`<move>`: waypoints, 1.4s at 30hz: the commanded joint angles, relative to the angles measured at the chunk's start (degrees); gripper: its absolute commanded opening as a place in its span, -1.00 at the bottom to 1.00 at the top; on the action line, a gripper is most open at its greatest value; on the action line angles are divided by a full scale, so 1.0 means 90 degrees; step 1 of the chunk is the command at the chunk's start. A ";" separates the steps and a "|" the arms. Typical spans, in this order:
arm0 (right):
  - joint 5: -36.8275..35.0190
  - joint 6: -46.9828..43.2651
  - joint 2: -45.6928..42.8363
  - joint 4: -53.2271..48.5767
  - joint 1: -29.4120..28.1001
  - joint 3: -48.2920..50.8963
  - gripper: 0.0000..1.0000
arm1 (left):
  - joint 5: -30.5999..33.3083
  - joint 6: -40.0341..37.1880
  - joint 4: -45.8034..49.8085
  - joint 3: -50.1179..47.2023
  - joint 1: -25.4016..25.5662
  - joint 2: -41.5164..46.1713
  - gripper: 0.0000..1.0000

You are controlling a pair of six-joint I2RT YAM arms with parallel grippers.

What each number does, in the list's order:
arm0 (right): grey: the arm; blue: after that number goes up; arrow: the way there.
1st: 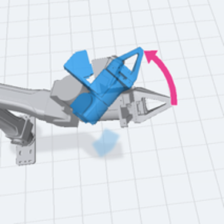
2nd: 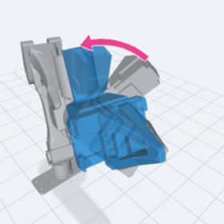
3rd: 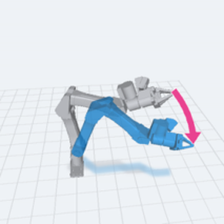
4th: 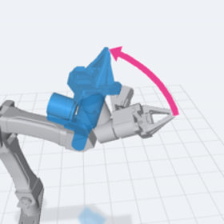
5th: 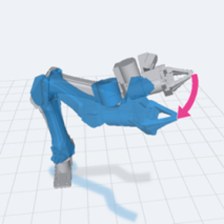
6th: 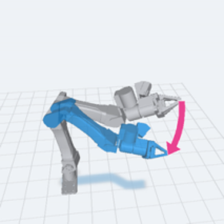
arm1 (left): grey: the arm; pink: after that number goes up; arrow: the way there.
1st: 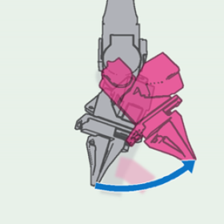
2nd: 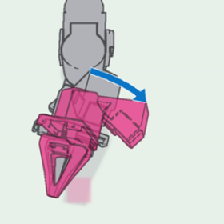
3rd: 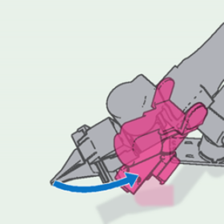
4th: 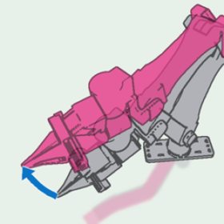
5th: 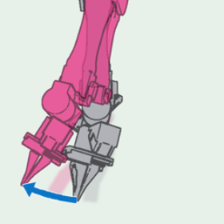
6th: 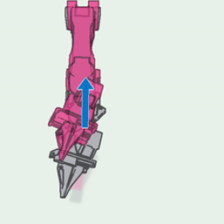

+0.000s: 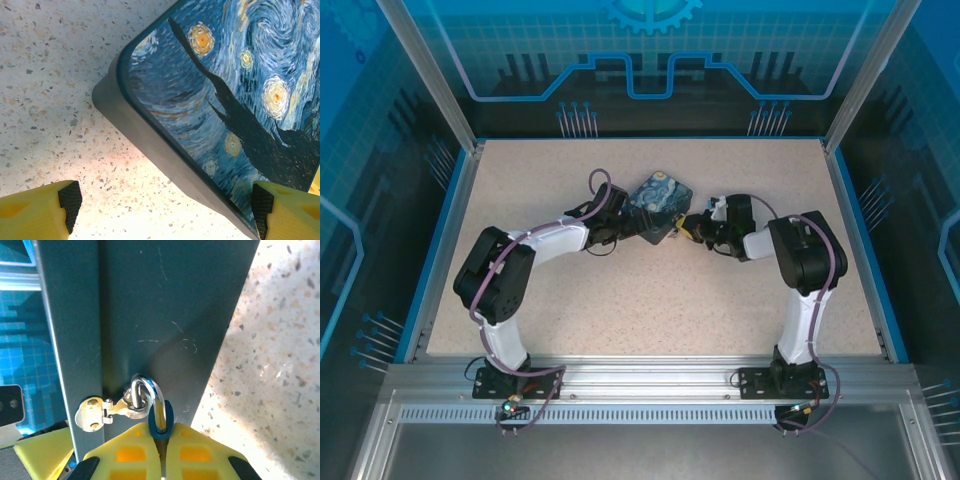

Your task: Unlock a padlock with a key

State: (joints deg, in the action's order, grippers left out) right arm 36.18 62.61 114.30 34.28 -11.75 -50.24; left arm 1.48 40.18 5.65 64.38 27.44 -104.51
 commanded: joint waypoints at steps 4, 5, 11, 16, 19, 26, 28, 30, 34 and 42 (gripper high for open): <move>-0.0309 -0.1321 -0.0329 -0.2233 0.0304 -0.0519 -1.00 | 0.0242 -0.0240 0.1389 -0.0022 -0.0070 -0.0333 0.76; -0.0407 -0.1440 -0.0366 -0.2498 0.0304 -0.0537 -1.00 | 0.0250 -0.0259 0.1419 0.0019 -0.0080 -0.0354 0.76; -0.0449 -0.1060 -0.0318 -0.1773 0.0362 -0.0128 -1.00 | 0.0265 -0.0334 0.1505 0.0173 -0.0102 -0.0466 0.76; -0.0101 0.0293 0.0161 0.0444 0.0581 0.0215 -1.00 | 0.0268 -0.0325 0.1522 0.0152 -0.0100 -0.0525 0.72; 0.0296 0.1129 0.0576 0.1016 0.0806 0.0028 -1.00 | 0.0260 -0.0304 0.1515 0.0145 -0.0111 -0.0536 0.69; -0.0363 -0.1132 -0.0250 -0.2622 0.0471 -0.0780 -1.00 | 0.0266 -0.0303 0.1519 0.0197 -0.0110 -0.0568 0.69; -0.0538 -0.1454 -0.0290 -0.3108 0.0416 -0.0880 -1.00 | 0.0254 -0.0314 0.1552 0.0273 -0.0111 -0.0605 0.69; -0.0723 -0.1658 -0.0277 -0.3433 0.0384 -0.0922 -1.00 | 0.0246 -0.0318 0.1564 0.0326 -0.0110 -0.0619 0.69; -0.1168 -0.1936 -0.0211 -0.3934 0.0340 -0.0989 -1.00 | 0.0266 -0.0334 0.1615 0.0403 -0.0110 -0.0595 0.69; -0.1910 -0.2287 -0.0343 -0.4652 0.0104 -0.1161 -1.00 | 0.0261 -0.0373 0.1658 0.0444 -0.0110 -0.0302 0.71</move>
State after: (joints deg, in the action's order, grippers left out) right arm 23.94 44.29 111.66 0.91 -10.04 -61.65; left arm 3.18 37.91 16.51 67.75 26.74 -109.03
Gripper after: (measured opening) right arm 0.066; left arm 0.854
